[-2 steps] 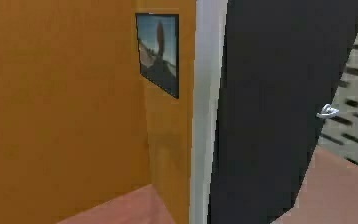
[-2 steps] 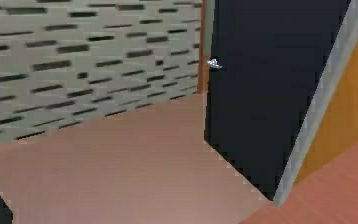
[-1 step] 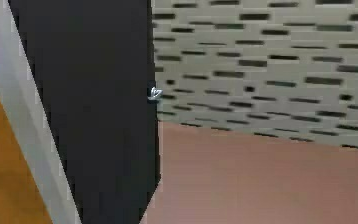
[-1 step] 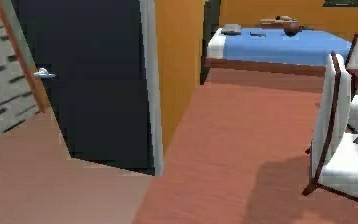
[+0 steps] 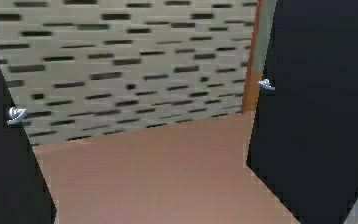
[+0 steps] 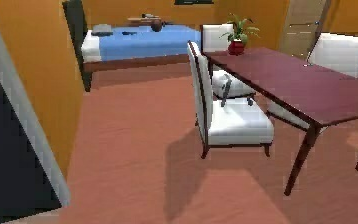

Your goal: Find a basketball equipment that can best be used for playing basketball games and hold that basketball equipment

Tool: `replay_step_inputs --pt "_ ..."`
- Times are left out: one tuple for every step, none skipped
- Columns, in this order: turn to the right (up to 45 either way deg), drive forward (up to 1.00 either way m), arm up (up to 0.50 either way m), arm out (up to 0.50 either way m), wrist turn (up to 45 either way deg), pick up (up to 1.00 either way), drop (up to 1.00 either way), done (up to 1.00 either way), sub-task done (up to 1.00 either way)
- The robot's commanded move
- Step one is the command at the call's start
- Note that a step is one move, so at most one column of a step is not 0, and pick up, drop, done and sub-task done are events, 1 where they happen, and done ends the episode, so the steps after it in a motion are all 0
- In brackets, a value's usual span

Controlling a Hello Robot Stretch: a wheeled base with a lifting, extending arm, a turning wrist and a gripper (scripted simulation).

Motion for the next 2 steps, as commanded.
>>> replay_step_inputs --pt "0.0 1.0 0.0 0.0 0.0 0.0 0.0 0.0 0.0" --pt "0.0 0.85 0.0 0.0 0.0 0.0 0.0 0.0 0.0"
